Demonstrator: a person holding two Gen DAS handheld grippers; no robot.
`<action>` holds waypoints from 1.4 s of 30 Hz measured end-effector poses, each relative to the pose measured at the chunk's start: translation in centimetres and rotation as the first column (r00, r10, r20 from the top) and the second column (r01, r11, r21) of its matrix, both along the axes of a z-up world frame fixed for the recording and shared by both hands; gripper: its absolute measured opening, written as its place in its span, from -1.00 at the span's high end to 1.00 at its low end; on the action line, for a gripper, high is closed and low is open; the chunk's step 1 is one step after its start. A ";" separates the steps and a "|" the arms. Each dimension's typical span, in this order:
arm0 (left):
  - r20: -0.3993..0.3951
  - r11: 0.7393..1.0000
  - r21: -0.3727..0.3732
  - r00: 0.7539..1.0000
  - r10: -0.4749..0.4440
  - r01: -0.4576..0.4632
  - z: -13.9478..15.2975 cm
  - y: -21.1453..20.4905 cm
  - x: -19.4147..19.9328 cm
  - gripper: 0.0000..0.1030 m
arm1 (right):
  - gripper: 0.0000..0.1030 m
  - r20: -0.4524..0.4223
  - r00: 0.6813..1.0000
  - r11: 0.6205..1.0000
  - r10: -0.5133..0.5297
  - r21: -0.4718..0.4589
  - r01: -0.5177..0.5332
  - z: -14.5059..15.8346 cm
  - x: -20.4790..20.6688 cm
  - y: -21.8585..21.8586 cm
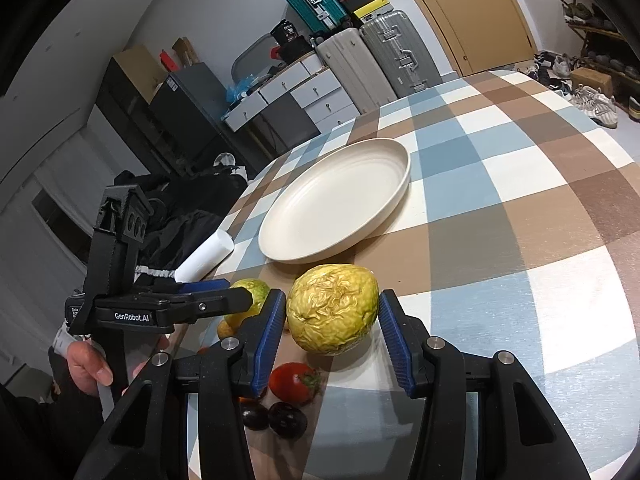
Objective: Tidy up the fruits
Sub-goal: 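Grasp the wrinkled yellow guava with the right tool while the left tool grasps the green guava, then carry both guavas onto the cream plate with both tools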
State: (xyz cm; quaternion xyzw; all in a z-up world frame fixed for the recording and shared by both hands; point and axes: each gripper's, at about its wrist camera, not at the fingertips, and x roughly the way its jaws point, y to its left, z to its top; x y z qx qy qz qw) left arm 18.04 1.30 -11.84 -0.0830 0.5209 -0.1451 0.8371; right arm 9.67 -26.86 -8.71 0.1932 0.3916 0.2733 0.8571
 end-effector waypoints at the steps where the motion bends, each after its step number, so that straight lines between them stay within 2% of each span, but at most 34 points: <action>1: -0.003 1.000 -0.014 1.000 -0.005 0.005 0.0 0.0 -0.1 -0.67 | 0.05 0.001 1.000 1.000 0.000 0.000 0.000 0.0 0.0 0.0; 5: -0.021 0.999 -0.032 1.000 -0.014 0.014 -0.2 0.2 -0.2 -0.34 | 0.05 0.004 1.000 1.000 0.004 -0.004 -0.004 0.0 -0.1 -0.2; 8: -0.038 0.998 -0.058 0.999 -0.022 0.020 -0.4 0.2 -0.2 -0.19 | 0.05 0.002 1.000 1.000 0.004 -0.003 -0.004 0.0 -0.2 -0.3; 11: -0.037 0.996 -0.078 0.998 -0.044 0.041 -0.3 -0.1 -0.2 0.11 | 0.05 0.001 1.000 1.000 0.000 -0.003 0.001 0.1 -0.3 -0.3; 19: -0.035 0.998 -0.044 0.998 -0.054 0.053 0.1 -0.5 -0.3 0.11 | 0.05 -0.006 1.000 1.000 -0.007 -0.007 0.007 0.1 0.0 -0.1; 28: -0.003 0.996 -0.070 0.999 -0.052 0.051 1.6 0.3 -0.6 0.11 | 0.05 -0.006 1.000 1.000 -0.008 -0.020 0.008 0.2 0.0 0.1; 36: 0.063 0.995 -0.091 0.998 -0.032 0.038 4.8 1.4 0.4 0.11 | 0.05 0.027 1.000 1.000 0.008 -0.025 -0.008 1.5 1.1 0.6; 42: 0.104 0.995 -0.092 0.994 -0.018 0.028 7.3 1.9 3.2 0.11 | 0.05 0.073 0.997 0.999 0.033 -0.045 -0.030 3.9 3.6 1.3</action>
